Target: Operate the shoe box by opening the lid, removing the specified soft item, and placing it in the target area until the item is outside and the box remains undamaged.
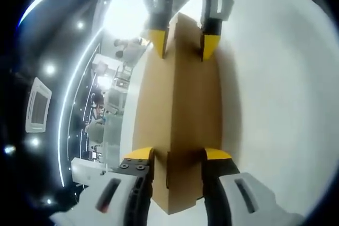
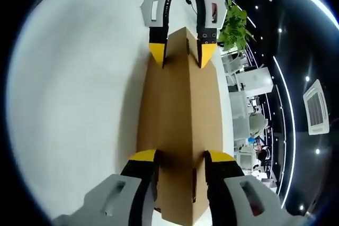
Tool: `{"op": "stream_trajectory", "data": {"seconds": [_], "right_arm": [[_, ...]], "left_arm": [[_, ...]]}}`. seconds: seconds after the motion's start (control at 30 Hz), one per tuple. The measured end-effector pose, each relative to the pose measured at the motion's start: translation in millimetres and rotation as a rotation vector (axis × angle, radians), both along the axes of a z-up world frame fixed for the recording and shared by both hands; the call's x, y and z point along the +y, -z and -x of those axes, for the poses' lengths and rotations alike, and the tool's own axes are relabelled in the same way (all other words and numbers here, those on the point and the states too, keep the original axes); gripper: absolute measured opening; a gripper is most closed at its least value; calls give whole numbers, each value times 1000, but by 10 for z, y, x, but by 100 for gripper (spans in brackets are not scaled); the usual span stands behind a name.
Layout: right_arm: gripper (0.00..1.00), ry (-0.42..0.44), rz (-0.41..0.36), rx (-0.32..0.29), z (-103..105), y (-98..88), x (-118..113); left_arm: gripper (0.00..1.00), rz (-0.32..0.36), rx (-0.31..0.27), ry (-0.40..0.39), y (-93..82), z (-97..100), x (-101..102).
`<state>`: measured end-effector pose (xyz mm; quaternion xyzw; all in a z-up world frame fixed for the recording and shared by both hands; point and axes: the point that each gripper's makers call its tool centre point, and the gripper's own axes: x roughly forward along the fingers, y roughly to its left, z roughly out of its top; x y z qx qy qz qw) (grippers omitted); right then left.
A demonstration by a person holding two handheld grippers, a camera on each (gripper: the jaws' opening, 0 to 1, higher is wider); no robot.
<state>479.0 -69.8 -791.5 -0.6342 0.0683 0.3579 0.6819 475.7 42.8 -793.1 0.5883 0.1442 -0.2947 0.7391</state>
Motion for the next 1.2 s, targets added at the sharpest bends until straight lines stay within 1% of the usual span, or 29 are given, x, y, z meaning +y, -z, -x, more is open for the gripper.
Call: {"op": "stream_trajectory", "data": {"seconds": [0.27,0.47,0.67,0.9,1.0,1.07,1.2], "right_arm": [[32,-6,-20,6,-1,-73,-2],[32,9,-37,7,-1,-106,8],[32,3,-49,17,-22,-124,22],[31,2,-58,21,-21,-151,35],[31,1,-65,19,-29,-183,47],[31,5,-73,17,-39,-224,57],[31,15,-79,27,-55,-239,71]], "left_arm": [[33,27,-1,-23,-81,12,9],[33,37,-2,-29,-133,6,32],[34,32,23,-4,-154,-39,50],[35,57,46,-13,-170,-66,78],[34,51,37,-16,-190,-83,79],[33,58,28,-27,-224,-100,86],[32,53,22,-20,-259,-112,101]]}}
